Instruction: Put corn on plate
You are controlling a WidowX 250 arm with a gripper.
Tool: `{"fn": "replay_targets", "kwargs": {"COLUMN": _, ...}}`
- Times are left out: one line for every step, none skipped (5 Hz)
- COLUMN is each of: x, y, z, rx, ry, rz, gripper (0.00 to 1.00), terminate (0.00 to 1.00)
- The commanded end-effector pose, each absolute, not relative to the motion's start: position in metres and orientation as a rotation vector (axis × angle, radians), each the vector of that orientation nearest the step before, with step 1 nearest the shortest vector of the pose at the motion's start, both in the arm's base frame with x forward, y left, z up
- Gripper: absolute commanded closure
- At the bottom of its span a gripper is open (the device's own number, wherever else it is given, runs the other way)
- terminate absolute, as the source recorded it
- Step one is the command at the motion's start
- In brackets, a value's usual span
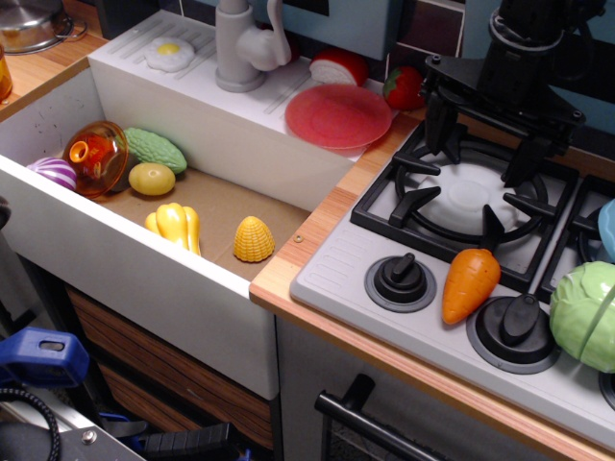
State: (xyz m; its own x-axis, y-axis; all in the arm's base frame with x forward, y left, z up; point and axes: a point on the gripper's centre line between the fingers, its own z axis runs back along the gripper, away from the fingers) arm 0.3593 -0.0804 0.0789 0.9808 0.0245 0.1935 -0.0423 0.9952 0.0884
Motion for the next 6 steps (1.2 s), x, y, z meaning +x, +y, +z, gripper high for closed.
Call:
{"fn": "replay_targets", "kwargs": {"x": 0.359, "y": -0.080, "z": 0.079, "rx": 0.092, "ry": -0.194, "rz": 0.034, "gripper": 0.00, "terminate": 0.00}}
{"fn": "replay_targets", "kwargs": {"x": 0.349, "y": -0.054, "z": 0.093, "rx": 0.160, "ry": -0.177, "rz": 0.034, "gripper": 0.00, "terminate": 0.00}}
{"fn": "replay_targets", "kwargs": {"x": 0.339, "y": -0.020, "z": 0.102, "rx": 0.176, "ry": -0.166, "rz": -0.009, "gripper": 0.00, "terminate": 0.00}}
{"fn": "replay_targets", "kwargs": {"x": 0.330, "y": 0.012, "z": 0.096, "rx": 0.203, "ry": -0.161, "rz": -0.043, "gripper": 0.00, "terminate": 0.00}}
{"fn": "replay_targets", "kwargs": {"x": 0.319, "y": 0.043, "z": 0.084, "rx": 0.215, "ry": -0.140, "rz": -0.055, "gripper": 0.00, "terminate": 0.00}}
{"fn": "replay_targets", "kwargs": {"x": 0.310, "y": 0.068, "z": 0.065, "rx": 0.223, "ry": -0.143, "rz": -0.041, "gripper": 0.00, "terminate": 0.00}}
